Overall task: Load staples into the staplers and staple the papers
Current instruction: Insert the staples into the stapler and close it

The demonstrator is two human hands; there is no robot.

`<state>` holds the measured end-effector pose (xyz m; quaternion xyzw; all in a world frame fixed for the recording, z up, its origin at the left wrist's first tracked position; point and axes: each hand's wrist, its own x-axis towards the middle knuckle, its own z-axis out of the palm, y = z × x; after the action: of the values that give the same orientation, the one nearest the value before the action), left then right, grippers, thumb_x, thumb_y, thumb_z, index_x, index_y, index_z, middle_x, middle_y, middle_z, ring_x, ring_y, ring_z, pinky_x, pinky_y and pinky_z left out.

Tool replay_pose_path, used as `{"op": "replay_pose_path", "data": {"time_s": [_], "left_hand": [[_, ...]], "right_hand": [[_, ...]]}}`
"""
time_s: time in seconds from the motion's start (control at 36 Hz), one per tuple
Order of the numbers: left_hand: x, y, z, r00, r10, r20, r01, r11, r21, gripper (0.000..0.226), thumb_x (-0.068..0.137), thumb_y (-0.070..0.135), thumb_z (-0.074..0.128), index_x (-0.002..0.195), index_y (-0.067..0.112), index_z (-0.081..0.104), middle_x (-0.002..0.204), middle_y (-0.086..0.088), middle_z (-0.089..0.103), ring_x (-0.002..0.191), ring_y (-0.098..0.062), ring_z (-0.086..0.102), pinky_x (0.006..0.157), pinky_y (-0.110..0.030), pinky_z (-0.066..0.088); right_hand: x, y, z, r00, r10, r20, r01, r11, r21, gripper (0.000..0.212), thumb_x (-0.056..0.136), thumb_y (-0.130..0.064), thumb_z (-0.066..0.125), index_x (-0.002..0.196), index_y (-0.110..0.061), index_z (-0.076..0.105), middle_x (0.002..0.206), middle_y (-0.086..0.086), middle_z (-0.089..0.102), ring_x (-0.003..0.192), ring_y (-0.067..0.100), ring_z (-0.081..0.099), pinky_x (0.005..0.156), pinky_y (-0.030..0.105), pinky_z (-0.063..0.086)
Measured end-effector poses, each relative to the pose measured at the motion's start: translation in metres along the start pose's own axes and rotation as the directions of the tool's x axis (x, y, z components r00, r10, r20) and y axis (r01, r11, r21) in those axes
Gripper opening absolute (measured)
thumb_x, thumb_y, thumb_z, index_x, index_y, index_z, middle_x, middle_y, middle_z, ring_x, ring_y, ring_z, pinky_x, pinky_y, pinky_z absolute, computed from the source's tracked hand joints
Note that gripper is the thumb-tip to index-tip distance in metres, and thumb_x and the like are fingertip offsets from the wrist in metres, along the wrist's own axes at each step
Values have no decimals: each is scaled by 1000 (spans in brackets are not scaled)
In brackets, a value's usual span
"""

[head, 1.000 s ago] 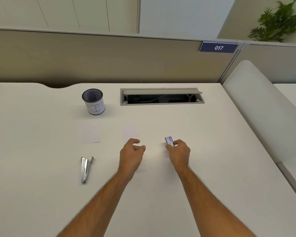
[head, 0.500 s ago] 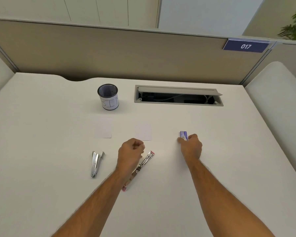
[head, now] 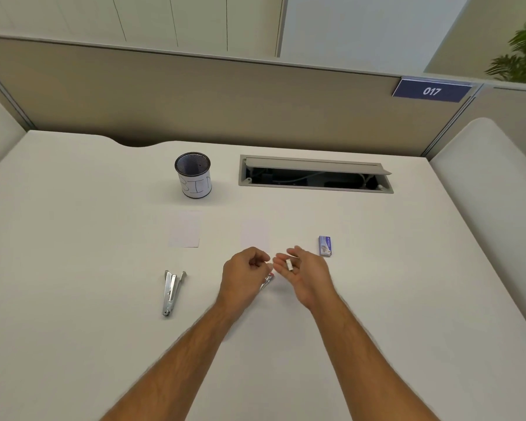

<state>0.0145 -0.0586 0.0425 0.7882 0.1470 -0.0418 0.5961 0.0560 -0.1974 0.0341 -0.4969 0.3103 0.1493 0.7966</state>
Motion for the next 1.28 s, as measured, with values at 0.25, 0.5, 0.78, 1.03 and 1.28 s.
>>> {"op": "replay_pose_path", "data": {"time_s": [0.25,0.5,0.78,1.03,1.28], "left_hand": [[-7,-7,-9,997,73,29,-76,987,141,13,87,14,71,96,22,77,87,8,74,79,-5,68,67,-12,49],[-11,-19,-21,994,-24,-103,37,992,123,12,86,16,74,77,21,67,77,6,73,69,-11,68,62,-20,55],[-15,-23,-37,994,-76,-75,70,994,-87,7,87,9,68,85,11,74,74,-5,77,70,-20,76,70,-36,65],[-17,-23,-38,999,-45,-14,42,981,-189,7,86,10,72,91,14,76,83,-3,79,76,-19,78,82,-40,63],[-20,-15,-29,985,-81,154,137,906,-400,22,86,-10,62,99,1,76,95,-17,78,95,-30,76,97,-45,58]], "right_hand": [[-23,18,19,993,58,99,-62,997,42,26,101,3,45,123,13,54,85,23,72,72,32,74,69,35,59],[-37,33,36,977,42,210,-37,999,-27,23,102,-4,47,121,7,55,105,28,74,91,37,74,81,39,60],[-37,41,32,940,-107,324,232,897,-376,19,95,-5,64,113,1,68,105,20,76,99,32,75,96,43,59],[-34,28,26,889,-209,406,408,763,-500,9,87,-12,73,93,-7,78,91,14,79,89,31,77,90,47,61],[-33,25,18,808,-392,440,580,405,-707,13,94,-11,65,92,-15,77,85,-4,77,82,11,70,74,26,57]]}}
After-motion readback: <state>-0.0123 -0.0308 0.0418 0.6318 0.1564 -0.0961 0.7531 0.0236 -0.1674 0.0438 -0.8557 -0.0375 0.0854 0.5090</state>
